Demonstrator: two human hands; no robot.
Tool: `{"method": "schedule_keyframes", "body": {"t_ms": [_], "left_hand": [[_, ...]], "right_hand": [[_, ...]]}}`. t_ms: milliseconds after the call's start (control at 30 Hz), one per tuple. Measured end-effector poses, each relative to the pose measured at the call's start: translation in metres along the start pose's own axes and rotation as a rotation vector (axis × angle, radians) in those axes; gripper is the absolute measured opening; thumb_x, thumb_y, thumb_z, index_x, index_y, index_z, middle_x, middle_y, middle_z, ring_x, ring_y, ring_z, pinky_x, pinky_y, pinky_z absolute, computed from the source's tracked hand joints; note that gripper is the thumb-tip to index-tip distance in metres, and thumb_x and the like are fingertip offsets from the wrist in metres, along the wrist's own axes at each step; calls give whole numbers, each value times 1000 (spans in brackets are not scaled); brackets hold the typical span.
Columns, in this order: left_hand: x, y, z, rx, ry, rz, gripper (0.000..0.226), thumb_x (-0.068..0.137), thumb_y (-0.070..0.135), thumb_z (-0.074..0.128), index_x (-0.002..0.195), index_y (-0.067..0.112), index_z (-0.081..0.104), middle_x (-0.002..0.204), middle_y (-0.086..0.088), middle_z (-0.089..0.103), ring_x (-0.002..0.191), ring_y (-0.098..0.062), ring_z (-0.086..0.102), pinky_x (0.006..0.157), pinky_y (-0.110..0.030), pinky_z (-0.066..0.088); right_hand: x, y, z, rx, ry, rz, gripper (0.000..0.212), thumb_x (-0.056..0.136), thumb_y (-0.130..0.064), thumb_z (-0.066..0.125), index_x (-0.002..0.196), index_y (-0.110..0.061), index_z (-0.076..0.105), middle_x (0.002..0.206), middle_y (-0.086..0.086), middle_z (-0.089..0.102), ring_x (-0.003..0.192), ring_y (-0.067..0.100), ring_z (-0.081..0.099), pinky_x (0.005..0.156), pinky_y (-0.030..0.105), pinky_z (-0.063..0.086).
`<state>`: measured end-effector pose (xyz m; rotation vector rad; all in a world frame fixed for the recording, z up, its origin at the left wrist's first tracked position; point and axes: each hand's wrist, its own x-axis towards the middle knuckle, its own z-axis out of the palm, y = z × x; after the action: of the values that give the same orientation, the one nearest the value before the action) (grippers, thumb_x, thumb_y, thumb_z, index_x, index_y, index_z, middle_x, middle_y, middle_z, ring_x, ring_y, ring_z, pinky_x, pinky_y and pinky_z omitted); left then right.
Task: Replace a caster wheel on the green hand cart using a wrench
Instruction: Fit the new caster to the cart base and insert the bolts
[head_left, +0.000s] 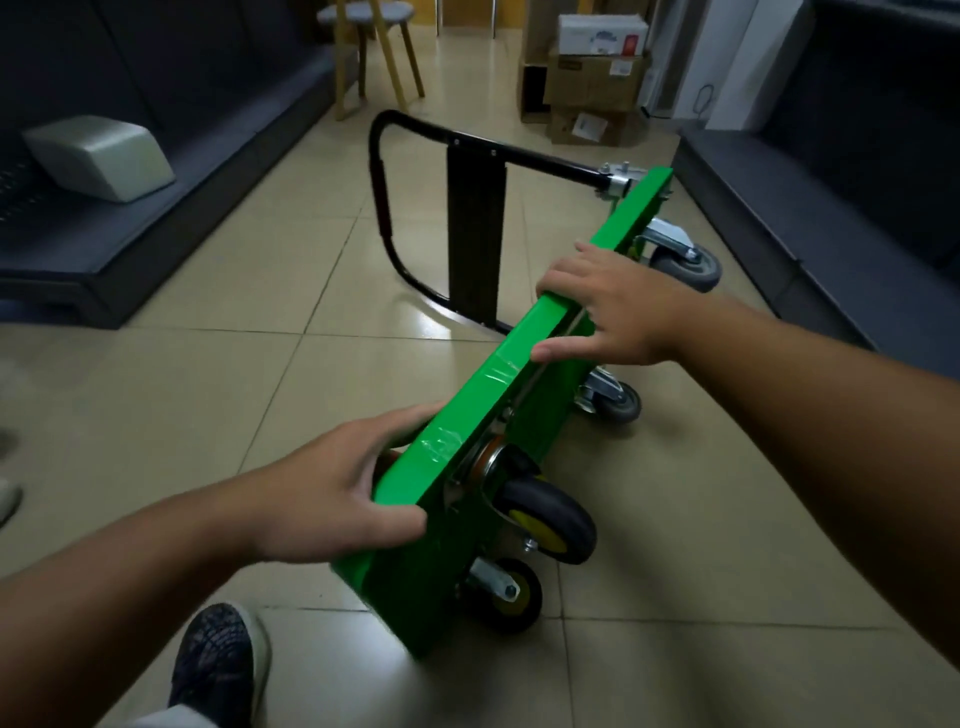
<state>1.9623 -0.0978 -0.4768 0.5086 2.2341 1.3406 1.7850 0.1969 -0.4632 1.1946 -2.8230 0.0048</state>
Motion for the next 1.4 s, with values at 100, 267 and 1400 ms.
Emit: {"method": "schedule_keyframes", "body": {"t_ms": [100, 267, 1400], "left_hand": [[3, 5, -10, 54, -21, -31, 75, 93, 0, 68, 140, 53, 46, 132, 18, 66, 119, -12, 68, 90, -39, 62], [12, 20, -9, 254, 1, -42, 58, 95, 37, 71, 148, 41, 48, 130, 20, 67, 116, -1, 66, 90, -28, 61], [75, 7, -4, 1081, 449, -101, 57, 106, 52, 20, 162, 42, 20, 142, -5, 49, 130, -30, 43, 113, -44, 24]], "right_hand": [[-5, -2, 14, 118, 132, 60, 86, 75, -96, 32, 116, -23, 55, 109, -8, 50, 103, 15, 46, 96, 45, 46], [-16, -1, 20, 110, 190, 87, 87, 71, -99, 32, 108, -24, 56, 104, -5, 54, 98, 17, 47, 90, 40, 44], [-100, -51, 36, -160, 418, 829, 96, 72, -101, 14, 83, -14, 53, 87, 7, 58, 90, 30, 52, 94, 47, 36]]}}
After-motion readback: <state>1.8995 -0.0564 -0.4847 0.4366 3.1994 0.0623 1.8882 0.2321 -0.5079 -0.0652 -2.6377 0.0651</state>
